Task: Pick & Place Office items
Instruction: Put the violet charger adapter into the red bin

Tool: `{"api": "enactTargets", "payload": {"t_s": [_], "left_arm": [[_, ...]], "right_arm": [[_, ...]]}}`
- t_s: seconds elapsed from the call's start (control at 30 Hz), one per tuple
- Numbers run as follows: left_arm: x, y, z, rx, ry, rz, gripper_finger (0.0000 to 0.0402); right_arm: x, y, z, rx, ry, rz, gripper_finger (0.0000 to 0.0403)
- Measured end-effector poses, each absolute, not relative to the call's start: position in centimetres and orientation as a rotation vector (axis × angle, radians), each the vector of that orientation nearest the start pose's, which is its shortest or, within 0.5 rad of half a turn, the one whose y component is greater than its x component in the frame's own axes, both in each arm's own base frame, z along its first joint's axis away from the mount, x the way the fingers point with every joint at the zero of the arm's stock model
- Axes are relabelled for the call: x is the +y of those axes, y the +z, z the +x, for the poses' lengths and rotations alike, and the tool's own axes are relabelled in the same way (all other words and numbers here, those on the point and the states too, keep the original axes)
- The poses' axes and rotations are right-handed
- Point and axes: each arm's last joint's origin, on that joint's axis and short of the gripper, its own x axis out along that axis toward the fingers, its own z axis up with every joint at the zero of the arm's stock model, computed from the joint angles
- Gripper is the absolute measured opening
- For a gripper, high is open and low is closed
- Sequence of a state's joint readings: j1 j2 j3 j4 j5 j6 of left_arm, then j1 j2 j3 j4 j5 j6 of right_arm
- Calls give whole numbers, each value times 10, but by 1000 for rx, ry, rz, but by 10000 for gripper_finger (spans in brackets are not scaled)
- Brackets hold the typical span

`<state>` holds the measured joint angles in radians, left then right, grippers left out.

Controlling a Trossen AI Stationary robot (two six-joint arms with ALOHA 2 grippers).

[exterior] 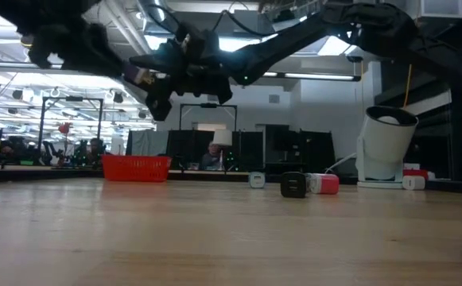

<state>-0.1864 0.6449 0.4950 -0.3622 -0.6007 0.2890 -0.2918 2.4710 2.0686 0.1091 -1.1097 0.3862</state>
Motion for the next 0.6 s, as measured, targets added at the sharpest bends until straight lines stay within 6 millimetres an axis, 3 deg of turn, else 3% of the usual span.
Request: {"api": "enactTargets", "payload": {"t_s": [0.23,0.6], "left_arm": [[-13,258,143,493,319,509,213],[-15,249,153,562,279,548,213]], "right_arm": [[-137,203,537,380,741,551,135],[-127,204,539,387,777,548,135]]}}
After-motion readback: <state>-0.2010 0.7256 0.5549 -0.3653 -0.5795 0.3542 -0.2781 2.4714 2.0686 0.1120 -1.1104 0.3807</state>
